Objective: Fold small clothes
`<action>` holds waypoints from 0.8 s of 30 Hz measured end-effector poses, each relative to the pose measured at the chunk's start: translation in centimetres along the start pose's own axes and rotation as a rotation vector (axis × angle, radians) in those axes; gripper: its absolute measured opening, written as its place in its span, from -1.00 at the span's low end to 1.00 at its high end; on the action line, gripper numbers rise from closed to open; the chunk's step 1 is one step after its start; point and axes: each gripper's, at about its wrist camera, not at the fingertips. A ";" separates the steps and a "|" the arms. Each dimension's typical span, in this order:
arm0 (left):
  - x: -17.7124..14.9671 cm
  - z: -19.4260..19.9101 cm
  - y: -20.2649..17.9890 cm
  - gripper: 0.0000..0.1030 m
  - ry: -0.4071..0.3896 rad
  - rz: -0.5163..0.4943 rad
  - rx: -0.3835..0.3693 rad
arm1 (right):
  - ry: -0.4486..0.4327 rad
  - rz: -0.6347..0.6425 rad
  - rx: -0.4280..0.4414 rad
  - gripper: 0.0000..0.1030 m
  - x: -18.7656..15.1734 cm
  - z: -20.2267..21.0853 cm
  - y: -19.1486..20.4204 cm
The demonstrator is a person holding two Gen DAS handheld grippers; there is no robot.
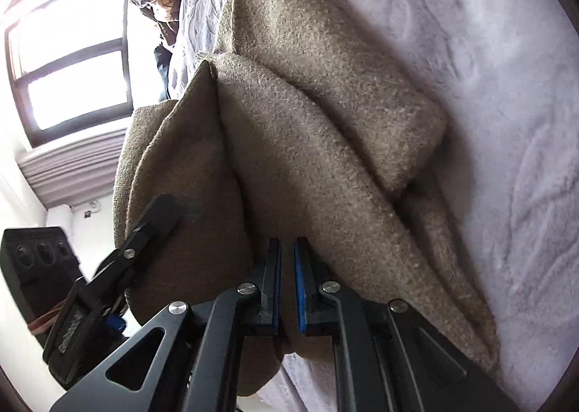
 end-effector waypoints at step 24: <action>-6.3 4.0 11.0 1.00 -0.125 0.344 0.190 | -0.082 -0.069 0.359 0.27 1.3 3.2 -0.6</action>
Point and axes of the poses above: each gripper's, at about its wrist camera, not at the fingertips, and z roughly against the way its jaws point, y to its left, x to its top, and after that the axes turned 9 degrees about y, right-handed
